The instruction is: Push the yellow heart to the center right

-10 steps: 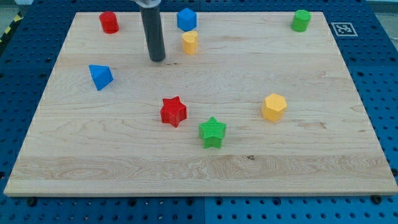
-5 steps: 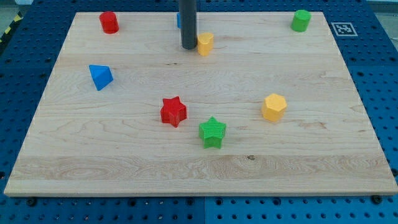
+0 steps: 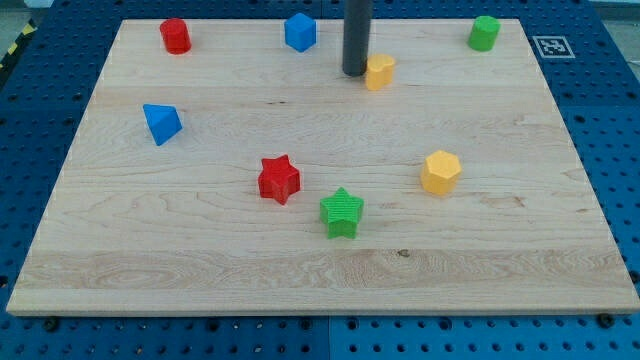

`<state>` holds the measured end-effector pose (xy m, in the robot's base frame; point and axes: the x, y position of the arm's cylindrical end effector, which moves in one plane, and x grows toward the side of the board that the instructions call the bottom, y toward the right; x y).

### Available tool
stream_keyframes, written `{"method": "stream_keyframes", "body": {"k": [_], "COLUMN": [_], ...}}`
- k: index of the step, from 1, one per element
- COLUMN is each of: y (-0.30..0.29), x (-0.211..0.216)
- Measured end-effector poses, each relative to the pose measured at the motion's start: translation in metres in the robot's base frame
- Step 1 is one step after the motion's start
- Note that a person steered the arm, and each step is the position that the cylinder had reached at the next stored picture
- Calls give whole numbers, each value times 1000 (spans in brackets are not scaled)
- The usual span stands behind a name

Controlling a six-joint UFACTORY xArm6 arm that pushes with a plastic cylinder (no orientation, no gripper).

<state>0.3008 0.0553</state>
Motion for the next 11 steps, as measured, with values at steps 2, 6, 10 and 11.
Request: {"method": "stream_keyframes", "body": {"k": [2, 6, 10, 11], "y": [41, 96, 102, 103], "x": [10, 28, 97, 97]}}
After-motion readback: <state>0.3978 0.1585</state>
